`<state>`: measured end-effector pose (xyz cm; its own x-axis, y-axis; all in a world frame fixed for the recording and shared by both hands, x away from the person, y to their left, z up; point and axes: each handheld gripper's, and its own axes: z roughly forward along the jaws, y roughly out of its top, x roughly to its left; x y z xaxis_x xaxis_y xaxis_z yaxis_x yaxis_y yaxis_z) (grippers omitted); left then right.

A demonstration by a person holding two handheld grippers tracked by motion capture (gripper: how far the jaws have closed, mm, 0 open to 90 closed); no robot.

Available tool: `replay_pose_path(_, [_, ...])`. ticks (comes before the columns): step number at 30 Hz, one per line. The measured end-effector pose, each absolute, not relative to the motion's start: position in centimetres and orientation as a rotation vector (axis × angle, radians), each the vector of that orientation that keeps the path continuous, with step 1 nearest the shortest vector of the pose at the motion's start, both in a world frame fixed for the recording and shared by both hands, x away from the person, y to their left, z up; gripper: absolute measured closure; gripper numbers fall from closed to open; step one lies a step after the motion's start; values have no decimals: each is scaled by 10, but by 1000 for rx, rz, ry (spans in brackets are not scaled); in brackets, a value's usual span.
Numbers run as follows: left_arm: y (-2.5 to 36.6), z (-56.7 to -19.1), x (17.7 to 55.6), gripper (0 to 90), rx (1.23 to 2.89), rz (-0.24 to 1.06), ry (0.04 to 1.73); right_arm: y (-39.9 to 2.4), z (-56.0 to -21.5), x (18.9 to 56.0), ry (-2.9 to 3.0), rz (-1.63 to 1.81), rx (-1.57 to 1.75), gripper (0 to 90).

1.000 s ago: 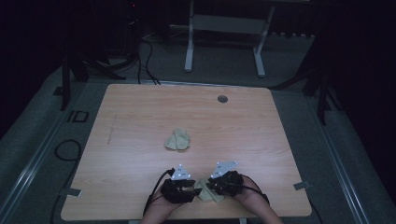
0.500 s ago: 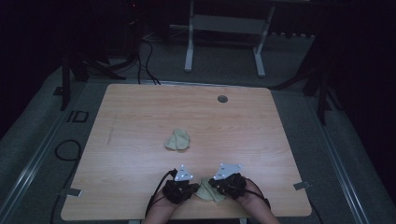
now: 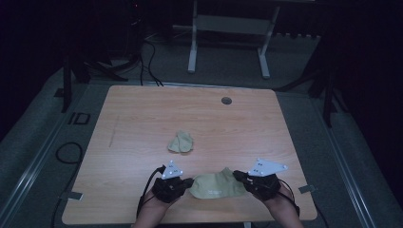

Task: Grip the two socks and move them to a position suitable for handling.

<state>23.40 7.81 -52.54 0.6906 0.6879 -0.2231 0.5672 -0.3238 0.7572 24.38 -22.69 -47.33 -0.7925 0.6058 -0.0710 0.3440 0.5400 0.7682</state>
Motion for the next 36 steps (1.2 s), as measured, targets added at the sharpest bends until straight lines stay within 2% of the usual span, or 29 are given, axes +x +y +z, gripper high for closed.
replay_pose_path(11, [73,-562,244,886,2079,114,1019,-237,-530,255,2528,1017,964,872])
replay_pose_path(18, [71,-566,248,883,2091,124,1031,-241,-545,262,2543,959,1030,863])
replay_pose_path(19, [72,-566,249,873,2082,120,1033,-242,-546,262,2547,958,1032,849])
replay_pose_path(21, [74,-565,249,698,2072,129,1031,-242,-545,262,2550,939,1035,756])
replay_pose_path(23, [79,-560,248,659,2034,128,1018,-243,-542,262,2524,940,1038,684])
replay_pose_path(24, [80,-556,247,651,2022,140,1015,-244,-539,261,2517,956,1037,685])
replay_pose_path(27, [80,-544,242,653,2001,164,962,-245,-532,260,2501,980,1012,675])
replay_pose_path(28, [78,-541,240,718,2004,160,946,-243,-526,258,2511,1023,982,670])
replay_pose_path(31, [67,-539,237,821,2057,149,894,-235,-523,255,2522,1034,924,670])
replay_pose_path(36, [52,-551,241,832,2118,153,884,-221,-531,255,2570,1010,867,670])
